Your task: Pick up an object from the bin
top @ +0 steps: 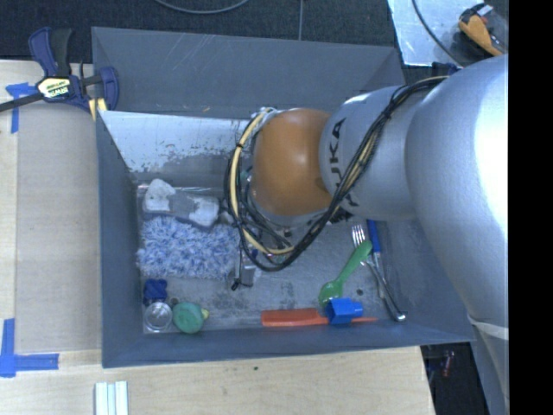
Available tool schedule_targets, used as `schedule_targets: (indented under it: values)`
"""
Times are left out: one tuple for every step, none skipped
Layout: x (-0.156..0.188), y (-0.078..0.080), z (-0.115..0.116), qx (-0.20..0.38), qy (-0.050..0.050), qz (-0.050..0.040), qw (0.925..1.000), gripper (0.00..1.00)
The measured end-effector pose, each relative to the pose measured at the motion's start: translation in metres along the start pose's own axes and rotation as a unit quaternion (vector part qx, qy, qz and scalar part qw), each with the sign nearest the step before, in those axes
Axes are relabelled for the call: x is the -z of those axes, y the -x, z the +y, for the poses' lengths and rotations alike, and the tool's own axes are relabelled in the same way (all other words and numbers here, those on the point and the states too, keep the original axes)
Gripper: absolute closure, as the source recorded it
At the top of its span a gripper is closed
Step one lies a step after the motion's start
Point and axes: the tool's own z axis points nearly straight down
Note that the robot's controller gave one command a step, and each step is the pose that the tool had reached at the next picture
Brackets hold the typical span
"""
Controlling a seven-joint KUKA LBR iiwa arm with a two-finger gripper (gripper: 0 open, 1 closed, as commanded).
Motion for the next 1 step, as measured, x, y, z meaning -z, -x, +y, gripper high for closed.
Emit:
schedule_targets:
  values:
    - [-0.0002, 0.0005, 0.0112, -0.032, 0.0, -0.002, 0.9995, 0.0]
